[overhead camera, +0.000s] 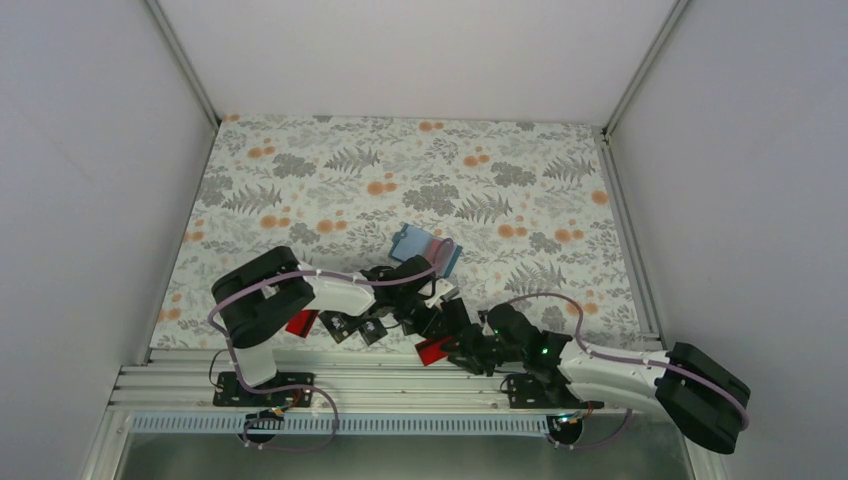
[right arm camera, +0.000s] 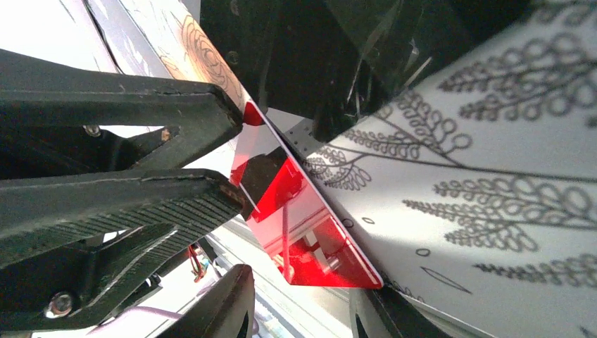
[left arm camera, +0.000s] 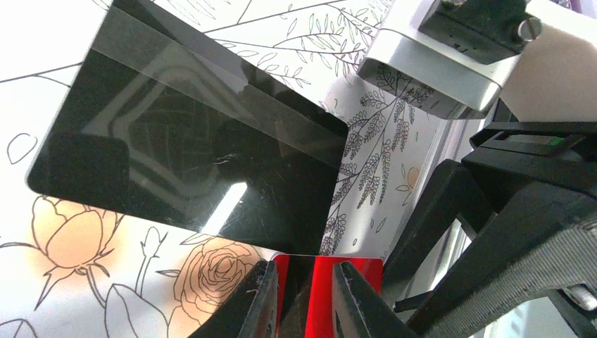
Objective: Put the credit cards into the card holder
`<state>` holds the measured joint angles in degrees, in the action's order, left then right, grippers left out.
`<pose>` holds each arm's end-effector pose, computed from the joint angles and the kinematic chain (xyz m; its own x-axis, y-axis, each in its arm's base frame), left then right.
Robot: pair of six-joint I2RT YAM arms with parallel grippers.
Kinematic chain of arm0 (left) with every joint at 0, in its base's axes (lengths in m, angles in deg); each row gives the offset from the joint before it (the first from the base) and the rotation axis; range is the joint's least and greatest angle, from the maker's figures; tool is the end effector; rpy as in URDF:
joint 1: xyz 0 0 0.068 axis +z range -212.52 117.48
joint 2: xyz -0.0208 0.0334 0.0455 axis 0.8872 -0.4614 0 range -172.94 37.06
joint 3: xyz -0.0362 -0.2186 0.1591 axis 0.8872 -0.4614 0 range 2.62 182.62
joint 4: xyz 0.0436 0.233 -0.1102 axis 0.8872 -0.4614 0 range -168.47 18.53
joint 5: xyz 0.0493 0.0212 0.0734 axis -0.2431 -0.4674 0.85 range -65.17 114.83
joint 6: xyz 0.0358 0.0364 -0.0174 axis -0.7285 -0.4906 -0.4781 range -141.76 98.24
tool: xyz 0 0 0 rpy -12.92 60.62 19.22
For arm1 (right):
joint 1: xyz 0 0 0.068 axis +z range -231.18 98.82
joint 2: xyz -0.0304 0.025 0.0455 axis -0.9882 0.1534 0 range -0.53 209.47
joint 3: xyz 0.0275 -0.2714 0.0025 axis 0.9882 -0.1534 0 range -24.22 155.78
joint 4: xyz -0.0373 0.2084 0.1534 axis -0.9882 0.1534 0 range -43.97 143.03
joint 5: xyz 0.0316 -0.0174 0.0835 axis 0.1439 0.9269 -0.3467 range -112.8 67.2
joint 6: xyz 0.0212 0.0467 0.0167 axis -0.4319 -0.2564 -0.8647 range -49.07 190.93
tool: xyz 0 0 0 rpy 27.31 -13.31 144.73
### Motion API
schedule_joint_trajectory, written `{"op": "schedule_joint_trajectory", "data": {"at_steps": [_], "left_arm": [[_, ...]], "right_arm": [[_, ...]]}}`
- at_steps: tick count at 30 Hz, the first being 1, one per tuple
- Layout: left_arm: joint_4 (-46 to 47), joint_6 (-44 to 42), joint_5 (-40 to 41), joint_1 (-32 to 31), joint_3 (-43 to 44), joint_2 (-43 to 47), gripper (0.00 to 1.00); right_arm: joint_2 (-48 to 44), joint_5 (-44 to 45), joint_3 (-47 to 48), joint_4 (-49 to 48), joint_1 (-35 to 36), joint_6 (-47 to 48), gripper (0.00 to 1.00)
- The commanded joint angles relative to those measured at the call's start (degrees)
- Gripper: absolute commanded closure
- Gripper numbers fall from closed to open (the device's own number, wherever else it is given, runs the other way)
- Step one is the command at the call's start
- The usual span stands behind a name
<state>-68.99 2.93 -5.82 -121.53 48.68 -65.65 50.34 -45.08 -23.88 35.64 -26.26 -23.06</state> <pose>0.1513 -0.2872 0.1146 -0.7516 0.5532 -0.3593 0.6353 0.4604 -0.6200 0.0679 0.1201 0.0984 -0.8958 0.3307 0.2971 0.4340 0.5059 0.7455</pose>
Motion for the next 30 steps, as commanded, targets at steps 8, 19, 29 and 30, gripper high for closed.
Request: {"op": "schedule_joint_trajectory", "data": {"at_steps": [8,19,29,30], "left_arm": [[-5.1,0.5,-3.1,-1.9,-2.4,-3.7,0.79],[-4.7,0.5,-3.3,-1.8,-2.3,-4.4,0.80],[-4.6,0.7,-3.4,-1.8,-2.2,-4.4,0.80],[-4.6,0.8,-3.4,-1.8,-2.2,-4.4,0.80]], "right_arm": [[0.5,7.1,3.8,-0.6,-0.5,3.1,0.65],[-1.7,7.0,4.5,1.2,-0.5,3.1,0.66],[-3.6,6.6,5.8,3.1,-0.4,3.2,0.66],[-3.5,6.5,5.9,3.3,-0.4,3.2,0.67]]}}
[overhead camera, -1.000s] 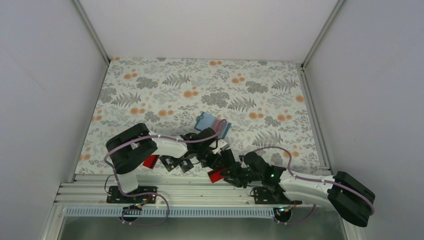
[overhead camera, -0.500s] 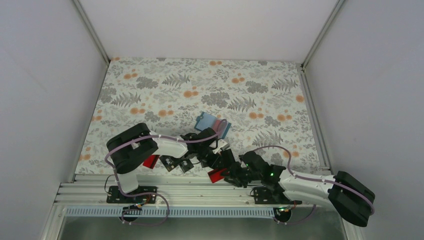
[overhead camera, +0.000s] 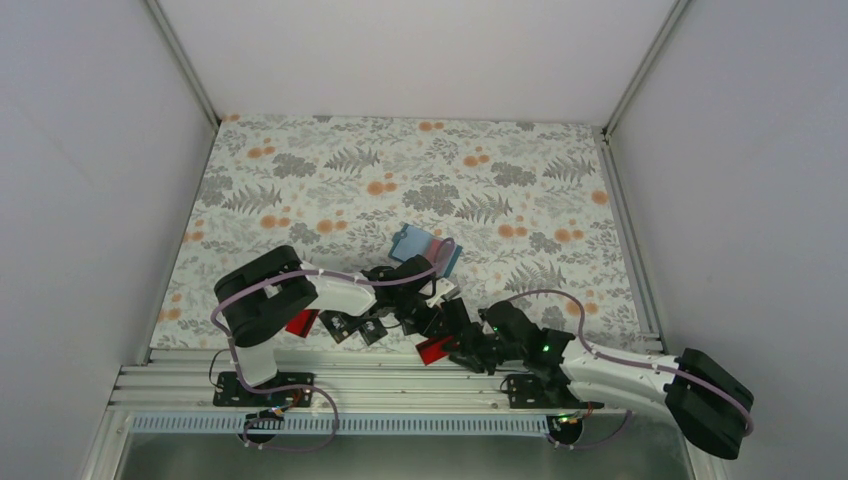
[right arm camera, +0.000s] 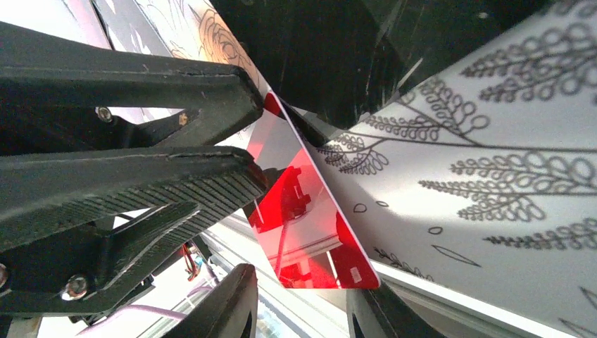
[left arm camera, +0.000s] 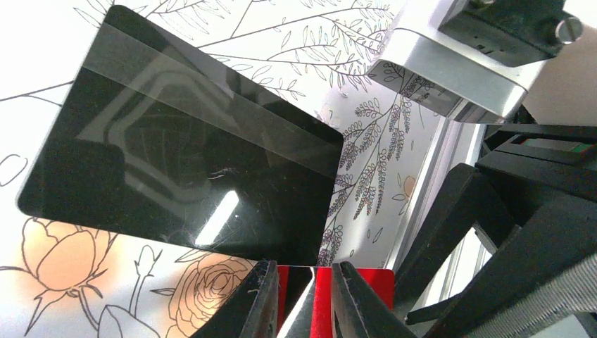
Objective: Put the credit cards into the card holder
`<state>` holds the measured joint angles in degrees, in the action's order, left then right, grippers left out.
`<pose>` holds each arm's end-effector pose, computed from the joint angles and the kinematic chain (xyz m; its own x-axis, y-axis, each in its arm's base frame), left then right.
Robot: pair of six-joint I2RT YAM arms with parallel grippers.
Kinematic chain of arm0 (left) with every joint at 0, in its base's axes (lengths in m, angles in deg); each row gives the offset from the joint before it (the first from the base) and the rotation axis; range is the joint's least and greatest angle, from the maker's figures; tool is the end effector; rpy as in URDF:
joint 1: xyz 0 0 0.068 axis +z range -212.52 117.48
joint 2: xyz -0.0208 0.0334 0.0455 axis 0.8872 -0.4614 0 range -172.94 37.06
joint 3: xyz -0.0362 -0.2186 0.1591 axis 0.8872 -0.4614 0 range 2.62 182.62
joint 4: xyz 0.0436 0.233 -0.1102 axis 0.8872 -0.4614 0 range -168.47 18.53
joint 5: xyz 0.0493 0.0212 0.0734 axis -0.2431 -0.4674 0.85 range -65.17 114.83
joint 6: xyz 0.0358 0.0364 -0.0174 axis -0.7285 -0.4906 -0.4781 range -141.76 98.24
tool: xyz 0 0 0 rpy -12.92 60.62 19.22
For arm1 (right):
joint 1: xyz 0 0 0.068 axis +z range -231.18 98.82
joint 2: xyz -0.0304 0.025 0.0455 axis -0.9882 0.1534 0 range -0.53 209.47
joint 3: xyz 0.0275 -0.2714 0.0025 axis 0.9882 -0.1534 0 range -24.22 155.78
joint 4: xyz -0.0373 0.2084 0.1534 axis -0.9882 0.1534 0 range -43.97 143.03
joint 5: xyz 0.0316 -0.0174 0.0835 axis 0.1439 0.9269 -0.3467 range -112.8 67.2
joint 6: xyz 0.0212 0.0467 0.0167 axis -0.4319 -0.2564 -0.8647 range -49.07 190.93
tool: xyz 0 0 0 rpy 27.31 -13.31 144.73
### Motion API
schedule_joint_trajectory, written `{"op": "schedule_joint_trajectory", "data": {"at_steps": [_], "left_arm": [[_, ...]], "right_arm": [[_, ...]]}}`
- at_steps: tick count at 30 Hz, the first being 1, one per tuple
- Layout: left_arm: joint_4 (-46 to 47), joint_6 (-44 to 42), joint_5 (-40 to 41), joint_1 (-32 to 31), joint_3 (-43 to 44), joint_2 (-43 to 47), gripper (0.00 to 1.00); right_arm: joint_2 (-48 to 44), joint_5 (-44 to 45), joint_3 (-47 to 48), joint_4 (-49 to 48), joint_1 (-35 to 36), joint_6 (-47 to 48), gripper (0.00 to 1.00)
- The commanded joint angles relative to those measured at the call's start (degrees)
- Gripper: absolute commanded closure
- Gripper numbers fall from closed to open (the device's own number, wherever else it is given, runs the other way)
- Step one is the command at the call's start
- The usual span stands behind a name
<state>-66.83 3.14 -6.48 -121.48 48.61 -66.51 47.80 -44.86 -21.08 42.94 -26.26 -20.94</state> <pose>0.1527 -0.2896 0.1122 -0.7495 0.5476 -0.3721 0.6372 0.4442 -0.6298 0.0691 0.1216 0.1075 -0.9055 0.3224 0.2760 0.4152 0.5385 0.7332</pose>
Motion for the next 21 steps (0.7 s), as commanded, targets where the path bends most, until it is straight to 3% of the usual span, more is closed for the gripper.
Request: {"op": "schedule_joint_trajectory", "data": {"at_steps": [1,21], "left_arm": [[-6.8,0.6,-2.8,-1.9,-2.1,-3.6,0.80],[-6.3,0.8,-2.9,-1.9,-1.9,-4.4,0.80]], "right_arm": [[-0.9,6.2,3.1,-4.0,-0.4,1.0,0.67],[-3.0,8.4,2.5,-2.4,-0.4,0.5,0.71]]}}
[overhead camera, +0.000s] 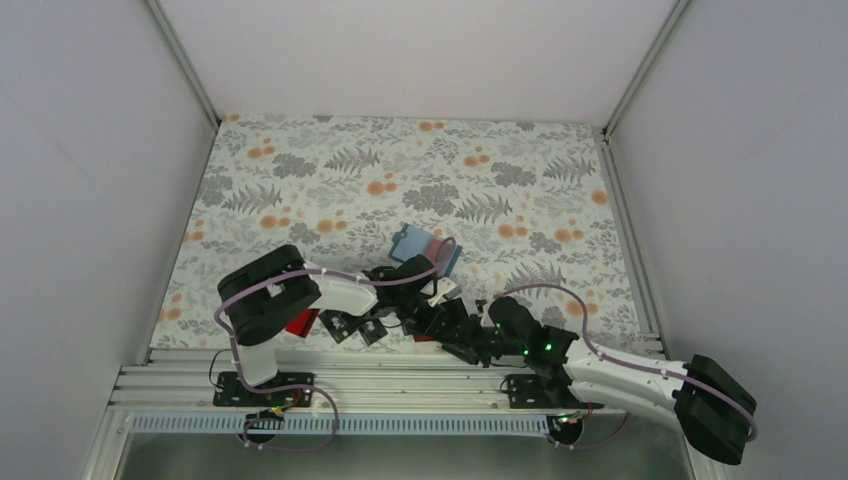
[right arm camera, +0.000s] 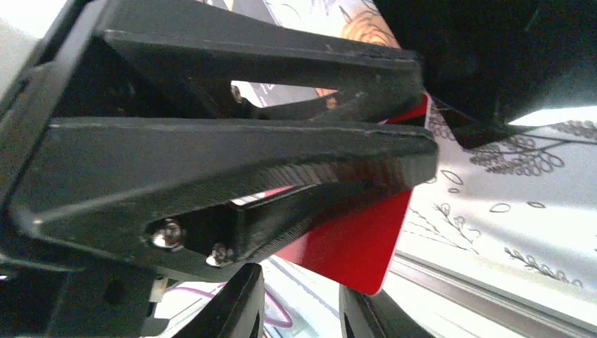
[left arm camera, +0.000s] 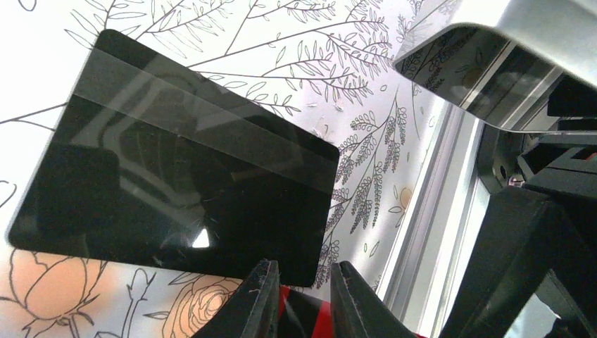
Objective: Put the credit cards into the card holder
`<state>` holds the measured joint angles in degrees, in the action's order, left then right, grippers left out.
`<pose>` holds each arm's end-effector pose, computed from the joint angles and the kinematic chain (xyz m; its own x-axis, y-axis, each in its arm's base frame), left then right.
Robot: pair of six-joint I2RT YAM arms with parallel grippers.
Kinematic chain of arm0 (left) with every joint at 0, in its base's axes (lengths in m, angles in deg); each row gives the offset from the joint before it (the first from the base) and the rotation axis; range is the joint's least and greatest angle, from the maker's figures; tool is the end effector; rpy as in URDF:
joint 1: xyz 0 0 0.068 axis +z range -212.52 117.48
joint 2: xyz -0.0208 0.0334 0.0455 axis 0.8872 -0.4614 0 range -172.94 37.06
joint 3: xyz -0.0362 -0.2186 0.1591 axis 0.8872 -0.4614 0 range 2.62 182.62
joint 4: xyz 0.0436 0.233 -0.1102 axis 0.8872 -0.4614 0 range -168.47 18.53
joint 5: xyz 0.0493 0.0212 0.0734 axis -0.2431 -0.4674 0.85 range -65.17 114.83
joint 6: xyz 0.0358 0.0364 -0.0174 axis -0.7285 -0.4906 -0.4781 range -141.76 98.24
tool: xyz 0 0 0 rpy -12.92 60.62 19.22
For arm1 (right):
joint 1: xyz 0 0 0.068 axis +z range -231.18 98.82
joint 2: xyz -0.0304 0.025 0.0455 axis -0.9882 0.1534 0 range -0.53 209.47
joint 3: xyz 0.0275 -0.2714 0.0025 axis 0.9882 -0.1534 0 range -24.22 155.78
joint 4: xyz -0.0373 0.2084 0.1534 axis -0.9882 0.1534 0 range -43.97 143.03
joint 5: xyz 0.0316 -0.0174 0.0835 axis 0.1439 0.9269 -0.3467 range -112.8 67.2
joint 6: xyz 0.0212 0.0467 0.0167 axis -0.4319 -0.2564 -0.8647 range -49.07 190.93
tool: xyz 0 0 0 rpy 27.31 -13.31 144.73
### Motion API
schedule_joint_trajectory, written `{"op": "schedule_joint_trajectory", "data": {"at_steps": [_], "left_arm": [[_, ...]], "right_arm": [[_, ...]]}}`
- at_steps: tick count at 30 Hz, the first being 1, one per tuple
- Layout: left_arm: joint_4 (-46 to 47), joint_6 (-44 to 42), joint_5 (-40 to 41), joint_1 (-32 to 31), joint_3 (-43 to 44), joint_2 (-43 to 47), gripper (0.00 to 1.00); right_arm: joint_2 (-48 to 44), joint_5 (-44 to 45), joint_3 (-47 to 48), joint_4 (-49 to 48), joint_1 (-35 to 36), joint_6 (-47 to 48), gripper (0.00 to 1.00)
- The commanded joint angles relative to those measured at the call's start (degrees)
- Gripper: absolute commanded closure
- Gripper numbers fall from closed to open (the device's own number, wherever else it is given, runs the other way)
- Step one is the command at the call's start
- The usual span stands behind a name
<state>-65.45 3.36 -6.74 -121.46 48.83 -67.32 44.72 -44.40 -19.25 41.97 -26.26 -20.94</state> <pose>0.1542 -0.2921 0.1104 -0.7491 0.5426 -0.3801 0.6380 0.4361 -0.6347 0.0734 0.1273 0.1251 -0.9200 0.3070 0.2438 0.3699 0.4739 0.7991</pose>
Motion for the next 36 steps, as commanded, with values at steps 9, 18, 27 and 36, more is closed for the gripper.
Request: {"op": "schedule_joint_trajectory", "data": {"at_steps": [9,18,27,36], "left_arm": [[-7.4,0.7,-2.7,-1.8,-2.3,-3.9,0.81],[-6.9,0.8,-2.8,-1.8,-2.3,-4.3,0.83],[-7.3,0.6,-2.9,-1.9,-2.1,-4.5,0.84],[-7.4,0.5,-3.3,-1.8,-1.5,-5.5,0.84]], "right_arm": [[2.4,7.3,0.7,0.0,-0.4,-0.7,0.73],[0.3,8.0,-2.1,0.8,-0.4,-3.8,0.71],[2.7,8.1,-3.2,-0.4,-0.4,-5.2,0.73],[1.8,8.7,-4.8,-0.1,-0.4,-7.4,0.75]]}}
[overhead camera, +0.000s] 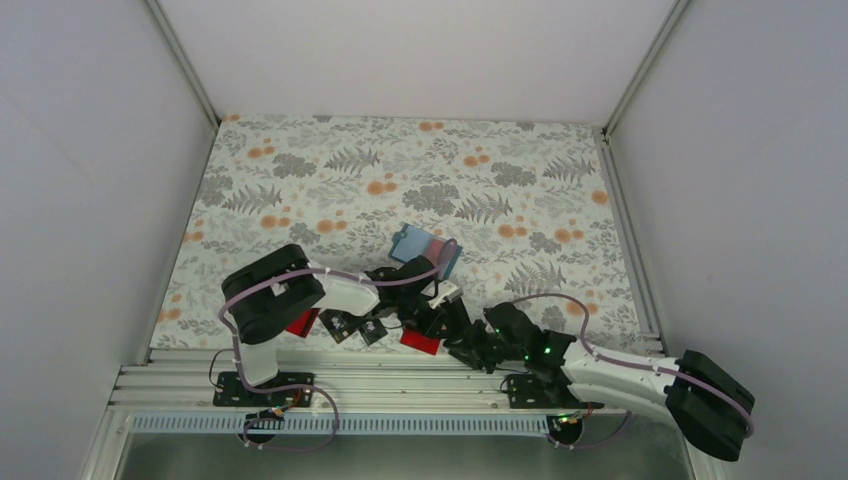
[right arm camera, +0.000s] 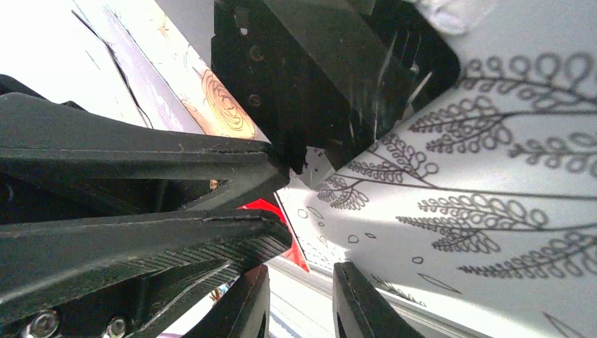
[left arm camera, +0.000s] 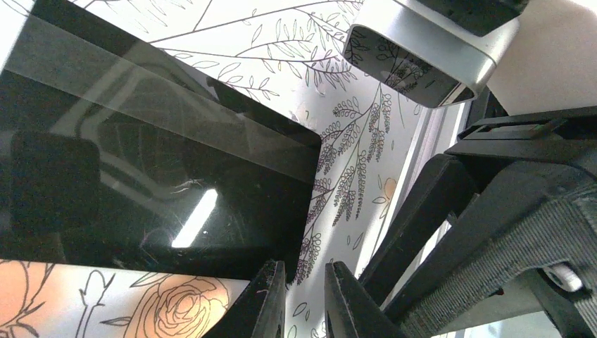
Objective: Put the credit cards into the card holder
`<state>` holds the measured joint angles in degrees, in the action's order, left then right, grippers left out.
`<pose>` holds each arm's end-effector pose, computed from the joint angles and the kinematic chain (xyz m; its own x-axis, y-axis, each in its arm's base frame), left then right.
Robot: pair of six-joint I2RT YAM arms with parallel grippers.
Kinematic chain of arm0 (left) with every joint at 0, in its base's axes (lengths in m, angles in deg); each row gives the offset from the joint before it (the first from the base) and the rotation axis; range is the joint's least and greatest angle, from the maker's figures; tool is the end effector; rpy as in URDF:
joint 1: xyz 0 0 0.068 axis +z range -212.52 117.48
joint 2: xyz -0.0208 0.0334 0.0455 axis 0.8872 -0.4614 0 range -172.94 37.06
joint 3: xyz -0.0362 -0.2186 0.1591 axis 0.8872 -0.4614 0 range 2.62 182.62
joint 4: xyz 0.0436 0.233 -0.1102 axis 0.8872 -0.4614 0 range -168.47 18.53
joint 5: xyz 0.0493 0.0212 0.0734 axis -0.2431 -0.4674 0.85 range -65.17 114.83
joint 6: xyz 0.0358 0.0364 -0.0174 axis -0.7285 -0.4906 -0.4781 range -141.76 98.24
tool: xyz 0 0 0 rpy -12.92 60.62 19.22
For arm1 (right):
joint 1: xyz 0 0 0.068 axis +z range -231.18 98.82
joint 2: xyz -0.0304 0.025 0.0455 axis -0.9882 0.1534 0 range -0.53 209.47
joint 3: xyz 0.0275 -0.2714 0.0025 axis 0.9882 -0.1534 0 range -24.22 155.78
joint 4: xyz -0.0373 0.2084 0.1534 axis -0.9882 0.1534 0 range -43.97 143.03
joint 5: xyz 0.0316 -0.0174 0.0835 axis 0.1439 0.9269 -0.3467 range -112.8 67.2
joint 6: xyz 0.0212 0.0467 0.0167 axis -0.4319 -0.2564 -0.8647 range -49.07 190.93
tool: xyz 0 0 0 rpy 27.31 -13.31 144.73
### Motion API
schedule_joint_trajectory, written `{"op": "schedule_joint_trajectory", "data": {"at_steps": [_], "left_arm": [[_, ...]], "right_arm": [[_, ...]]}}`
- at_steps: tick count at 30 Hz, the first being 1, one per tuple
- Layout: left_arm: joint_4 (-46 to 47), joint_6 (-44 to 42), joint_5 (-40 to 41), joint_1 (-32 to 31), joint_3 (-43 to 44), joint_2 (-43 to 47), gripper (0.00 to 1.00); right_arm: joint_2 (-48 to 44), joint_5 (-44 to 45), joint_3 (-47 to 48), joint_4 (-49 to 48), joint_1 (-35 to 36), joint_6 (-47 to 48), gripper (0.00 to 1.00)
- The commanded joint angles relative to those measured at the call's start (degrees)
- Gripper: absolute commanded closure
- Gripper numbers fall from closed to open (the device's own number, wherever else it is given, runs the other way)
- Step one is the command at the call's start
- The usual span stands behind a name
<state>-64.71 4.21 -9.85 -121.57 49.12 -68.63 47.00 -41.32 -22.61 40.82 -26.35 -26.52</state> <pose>0.1531 -0.2947 0.1061 -0.7535 0.5561 -0.3507 0.6160 0.4105 -0.6724 0.0697 0.1185 0.1037 -0.8573 0.4156 0.3038 0.4911 0.4835 0.7246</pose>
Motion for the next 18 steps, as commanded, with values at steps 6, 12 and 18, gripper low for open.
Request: {"op": "schedule_joint_trajectory", "data": {"at_steps": [6,12,18], "left_arm": [[-9.6,0.4,2.9,-1.6,-2.1,-0.9,0.88],[-18.2,1.3,10.9,-0.4,-0.3,10.9,0.87],[-25.3,2.7,19.2,1.4,-0.5,18.8,0.85]], "right_arm": [[1.8,4.7,0.4,-0.5,-0.3,1.1,0.73],[5.8,2.8,7.0,3.9,-0.3,8.8,0.70],[9.5,-2.0,9.4,3.8,-0.2,12.3,0.67]]}}
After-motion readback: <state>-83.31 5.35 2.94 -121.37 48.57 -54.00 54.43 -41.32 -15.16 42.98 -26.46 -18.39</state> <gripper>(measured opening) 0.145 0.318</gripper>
